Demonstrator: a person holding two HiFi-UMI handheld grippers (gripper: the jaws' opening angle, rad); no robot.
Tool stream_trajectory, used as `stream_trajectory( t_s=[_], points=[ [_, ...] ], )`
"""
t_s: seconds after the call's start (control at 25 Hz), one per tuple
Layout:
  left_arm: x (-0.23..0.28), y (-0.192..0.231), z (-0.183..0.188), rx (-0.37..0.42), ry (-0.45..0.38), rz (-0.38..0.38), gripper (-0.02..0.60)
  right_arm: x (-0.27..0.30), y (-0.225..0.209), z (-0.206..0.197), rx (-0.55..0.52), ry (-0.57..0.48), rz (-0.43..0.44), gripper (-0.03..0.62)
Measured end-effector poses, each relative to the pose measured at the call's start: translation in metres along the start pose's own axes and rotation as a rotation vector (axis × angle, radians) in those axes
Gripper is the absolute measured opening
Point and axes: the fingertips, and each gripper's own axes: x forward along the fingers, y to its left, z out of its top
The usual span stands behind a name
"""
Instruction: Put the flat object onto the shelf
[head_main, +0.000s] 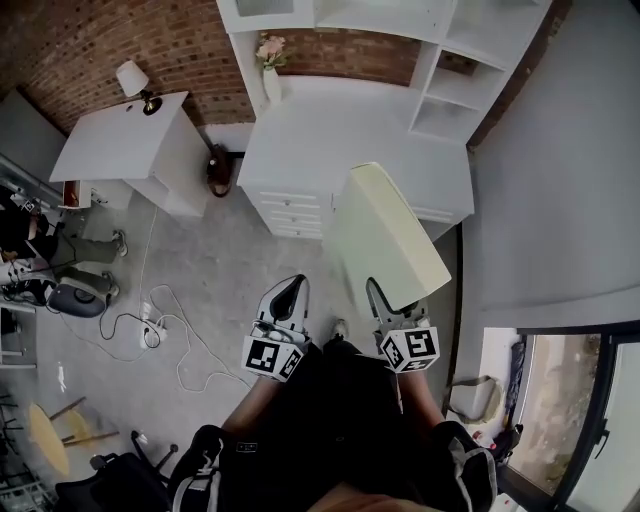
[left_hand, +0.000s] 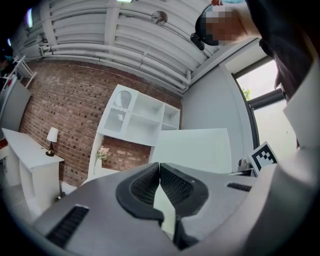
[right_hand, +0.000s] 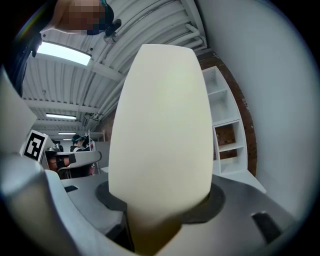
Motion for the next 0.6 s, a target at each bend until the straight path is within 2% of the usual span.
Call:
stream_trajectory(
  t_s=[0.36, 0.6],
  points=[
    [0.071, 0.057, 0.017, 0.028, -0.022, 0.064, 0.012, 0.069, -0.04, 0.016, 0.047, -0.001, 0.001, 0.278],
    [0.131, 0.101, 0.021, 0.013, -0.025, 0.027, 0.012, 0.124, -0.055, 0.026, 0.023, -0.003, -0.031, 0.276]
  ],
)
